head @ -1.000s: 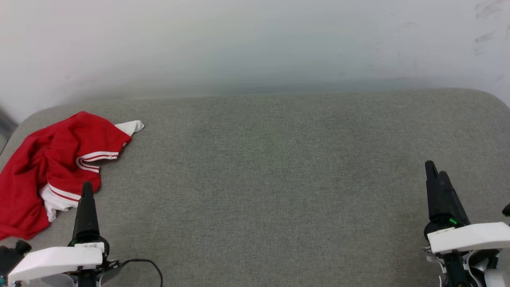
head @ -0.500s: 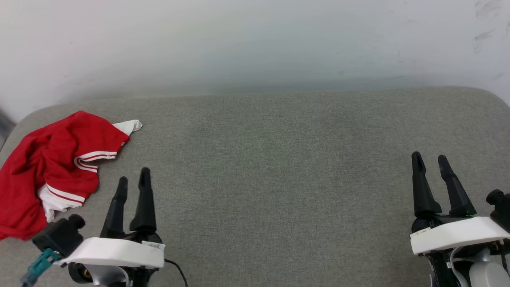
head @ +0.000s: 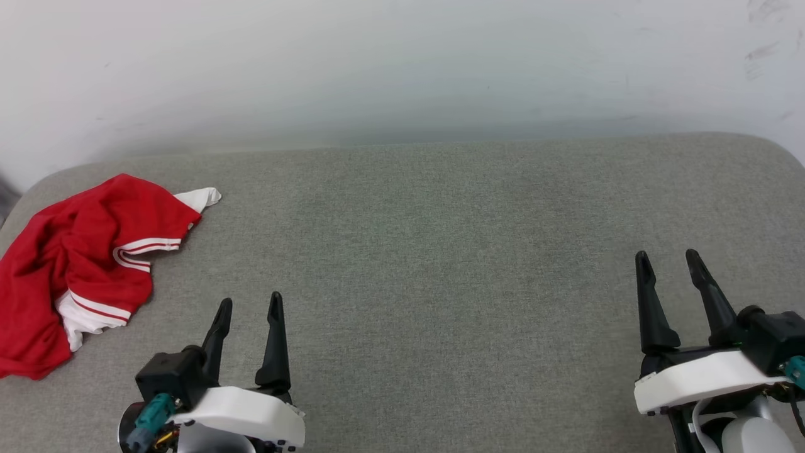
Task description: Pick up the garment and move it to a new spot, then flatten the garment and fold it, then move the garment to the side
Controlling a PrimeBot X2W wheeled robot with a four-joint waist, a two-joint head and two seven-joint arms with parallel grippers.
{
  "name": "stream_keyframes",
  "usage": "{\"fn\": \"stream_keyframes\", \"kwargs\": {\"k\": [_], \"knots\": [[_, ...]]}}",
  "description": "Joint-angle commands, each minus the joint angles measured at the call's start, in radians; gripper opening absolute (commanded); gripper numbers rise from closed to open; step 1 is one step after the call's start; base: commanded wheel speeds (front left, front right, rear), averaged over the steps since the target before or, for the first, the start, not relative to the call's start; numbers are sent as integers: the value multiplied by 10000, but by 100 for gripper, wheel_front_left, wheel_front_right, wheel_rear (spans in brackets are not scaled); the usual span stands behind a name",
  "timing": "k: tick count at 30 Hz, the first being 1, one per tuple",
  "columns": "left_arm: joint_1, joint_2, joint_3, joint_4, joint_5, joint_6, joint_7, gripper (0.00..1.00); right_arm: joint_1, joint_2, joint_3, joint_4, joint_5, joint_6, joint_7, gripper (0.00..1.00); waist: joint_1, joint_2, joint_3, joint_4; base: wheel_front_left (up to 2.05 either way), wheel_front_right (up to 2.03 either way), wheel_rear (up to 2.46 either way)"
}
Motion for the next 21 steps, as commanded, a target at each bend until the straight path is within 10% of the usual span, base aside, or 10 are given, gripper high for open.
{"fn": "stream_keyframes", "kwargs": {"k": [1,11,21], "knots": [[-158,311,-441,-21,410,499,-163,100,-6,-2,90,23,-637,0,-170,100,0,-1,5,-6,0,0,0],[-117,526,-895,103,797,906,-389,100,4,-1,268,210,-1633,0,-381,100,0,-1,12,-24,0,0,0],[288,-178,-25,-292,968,-43,-654,100,46,2,213,154,-1381,-1,-655,100,0,-1,70,-25,0,0,0]]}}
